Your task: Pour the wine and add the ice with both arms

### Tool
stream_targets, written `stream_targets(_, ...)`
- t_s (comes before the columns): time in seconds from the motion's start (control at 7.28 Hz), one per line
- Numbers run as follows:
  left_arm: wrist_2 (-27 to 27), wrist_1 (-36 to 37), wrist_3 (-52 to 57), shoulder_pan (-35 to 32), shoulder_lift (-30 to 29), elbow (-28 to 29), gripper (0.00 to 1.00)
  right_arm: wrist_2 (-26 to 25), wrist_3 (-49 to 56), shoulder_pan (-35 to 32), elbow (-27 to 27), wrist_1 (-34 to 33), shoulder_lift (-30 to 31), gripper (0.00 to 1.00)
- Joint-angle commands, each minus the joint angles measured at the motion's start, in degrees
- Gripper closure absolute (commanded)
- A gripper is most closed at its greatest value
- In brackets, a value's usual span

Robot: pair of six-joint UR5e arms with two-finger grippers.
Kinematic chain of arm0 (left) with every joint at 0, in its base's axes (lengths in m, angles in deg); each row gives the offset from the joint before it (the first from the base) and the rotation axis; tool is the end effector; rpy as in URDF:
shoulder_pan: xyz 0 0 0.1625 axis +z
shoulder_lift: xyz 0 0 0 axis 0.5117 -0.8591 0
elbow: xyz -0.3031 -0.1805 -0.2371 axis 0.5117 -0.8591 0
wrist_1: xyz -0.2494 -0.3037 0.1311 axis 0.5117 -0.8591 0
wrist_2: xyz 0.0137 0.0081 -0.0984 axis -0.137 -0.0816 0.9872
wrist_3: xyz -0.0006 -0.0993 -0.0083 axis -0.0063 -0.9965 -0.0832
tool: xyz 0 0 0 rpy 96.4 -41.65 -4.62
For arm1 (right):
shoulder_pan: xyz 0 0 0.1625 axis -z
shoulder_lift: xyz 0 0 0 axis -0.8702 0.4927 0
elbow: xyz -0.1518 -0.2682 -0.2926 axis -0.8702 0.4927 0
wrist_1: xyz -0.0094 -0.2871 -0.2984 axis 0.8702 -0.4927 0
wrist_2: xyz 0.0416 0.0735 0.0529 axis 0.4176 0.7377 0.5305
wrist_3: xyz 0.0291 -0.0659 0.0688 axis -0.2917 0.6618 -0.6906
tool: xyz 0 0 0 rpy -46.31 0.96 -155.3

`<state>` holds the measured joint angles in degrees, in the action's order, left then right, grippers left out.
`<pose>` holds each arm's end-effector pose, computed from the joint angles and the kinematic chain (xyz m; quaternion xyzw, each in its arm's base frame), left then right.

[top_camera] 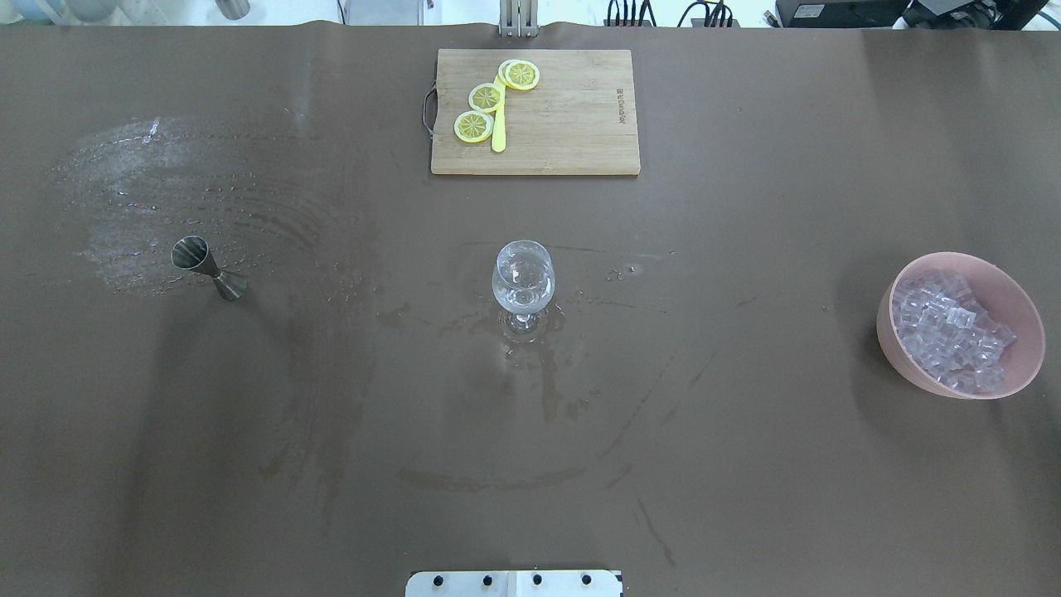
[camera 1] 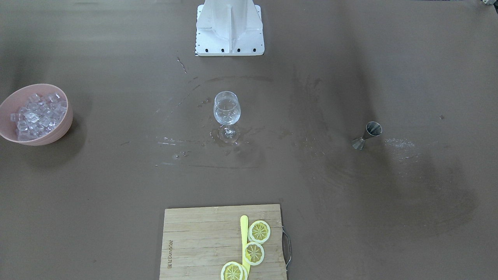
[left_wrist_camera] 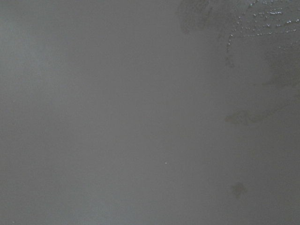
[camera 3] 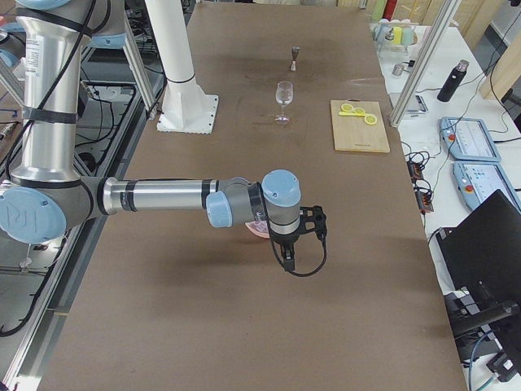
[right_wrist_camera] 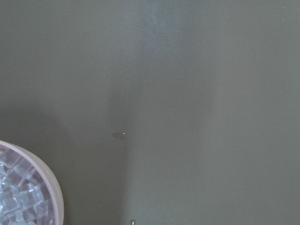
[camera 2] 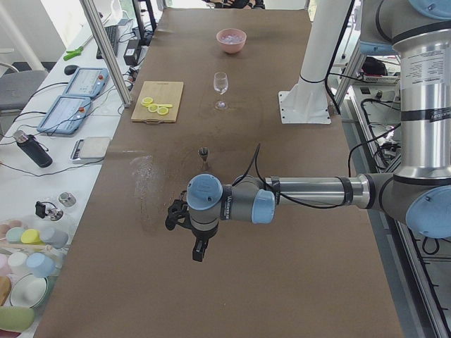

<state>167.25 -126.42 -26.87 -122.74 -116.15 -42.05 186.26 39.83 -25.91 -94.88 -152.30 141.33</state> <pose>-0.0769 -0.4380 0.6589 0.0744 0.3839 0.0598 0.9184 0.0387 -0.4512 0.6118 0.0835 -0.3602 -0.0355 0.9285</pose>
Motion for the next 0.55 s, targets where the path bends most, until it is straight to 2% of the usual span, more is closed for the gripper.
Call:
stream_targets(0.0,2.5,-0.5,-1.7,-1.2,0.7,0.0,0.02,0.2,-3.0,0.1,-1.8,0.2,-1.0,0.00)
stream_targets(0.27,2.3,-0.7,-1.7,-1.1,0.5,0.1,0.02,2.6,-6.9,1.6,-4.5,0.2,-1.8,0.00)
stream_targets(0.41,2.2,-0.7,-1.7,-1.0,0.4,0.0,0.02,2.9,-14.8,4.9,-7.2,0.3,-2.1,0.00)
